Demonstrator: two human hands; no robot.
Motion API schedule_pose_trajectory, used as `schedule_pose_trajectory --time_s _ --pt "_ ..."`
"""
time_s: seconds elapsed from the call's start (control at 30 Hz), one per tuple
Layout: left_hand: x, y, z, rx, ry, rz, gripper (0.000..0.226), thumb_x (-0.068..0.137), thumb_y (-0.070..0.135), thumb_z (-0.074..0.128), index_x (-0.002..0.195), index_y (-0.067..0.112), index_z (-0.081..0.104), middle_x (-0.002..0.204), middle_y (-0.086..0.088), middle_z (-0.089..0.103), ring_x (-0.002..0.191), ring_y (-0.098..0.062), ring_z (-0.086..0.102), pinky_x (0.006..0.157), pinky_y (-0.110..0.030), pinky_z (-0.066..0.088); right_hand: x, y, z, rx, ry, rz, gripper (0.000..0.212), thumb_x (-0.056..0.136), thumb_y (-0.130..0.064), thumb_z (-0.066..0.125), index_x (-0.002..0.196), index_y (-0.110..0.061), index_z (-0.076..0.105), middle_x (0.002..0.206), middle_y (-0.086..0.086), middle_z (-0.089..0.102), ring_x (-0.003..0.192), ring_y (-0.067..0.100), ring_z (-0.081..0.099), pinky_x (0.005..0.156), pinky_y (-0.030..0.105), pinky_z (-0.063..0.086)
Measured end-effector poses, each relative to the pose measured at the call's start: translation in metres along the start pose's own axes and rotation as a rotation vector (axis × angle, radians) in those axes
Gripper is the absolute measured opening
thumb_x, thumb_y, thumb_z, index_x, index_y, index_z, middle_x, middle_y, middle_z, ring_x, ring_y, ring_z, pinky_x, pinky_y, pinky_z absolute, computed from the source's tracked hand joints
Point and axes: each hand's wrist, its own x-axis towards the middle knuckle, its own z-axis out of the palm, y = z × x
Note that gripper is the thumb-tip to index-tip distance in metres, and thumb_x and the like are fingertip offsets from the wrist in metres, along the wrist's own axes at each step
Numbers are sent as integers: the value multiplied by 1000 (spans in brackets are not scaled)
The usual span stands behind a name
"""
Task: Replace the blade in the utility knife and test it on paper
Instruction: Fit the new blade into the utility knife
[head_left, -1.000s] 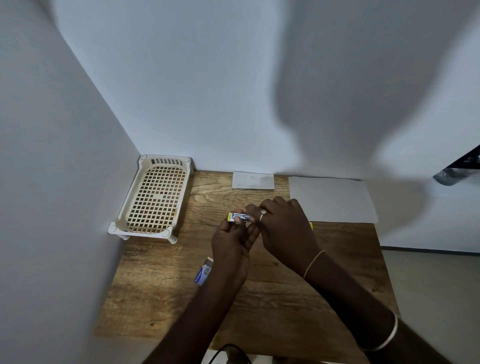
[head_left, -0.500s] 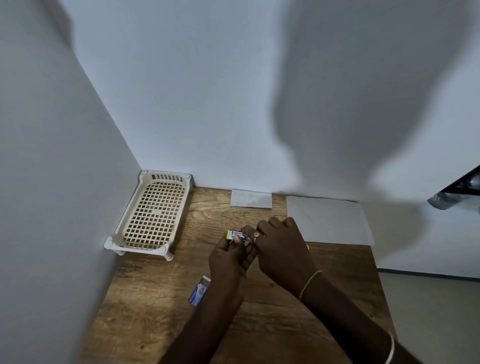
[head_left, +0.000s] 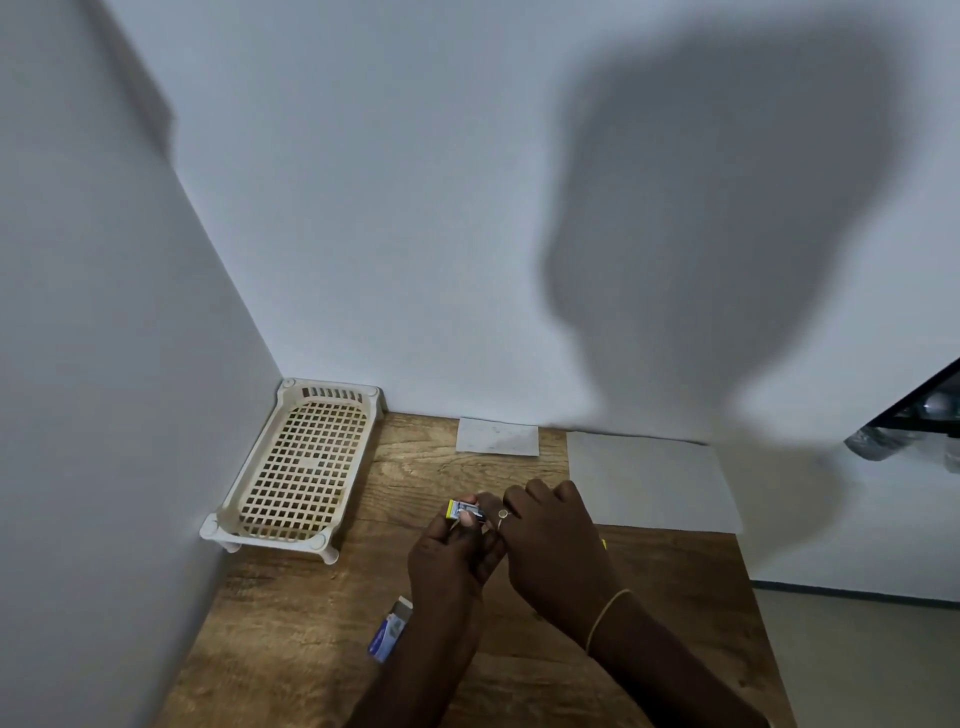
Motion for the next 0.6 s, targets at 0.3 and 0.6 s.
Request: schedule_pose_trajectory --time_s 0.3,0.6 --pt "-2 1 0 33 0 8 20 102 10 55 113 5 71 95 -11 81 82 -22 78 68 -32 65 -3 2 4 -35 6 -17 55 80 -17 40 132 -17 59 94 0 65 86 26 58 70 41 45" --pt "6 8 -3 -53 -42 33 17 103 8 54 112 -3 63 81 -7 78 79 -24 78 71 -33 65 -12 32 -13 114 -49 188 54 92 -52 60 138 -26 57 112 -4 72 102 21 65 83 42 48"
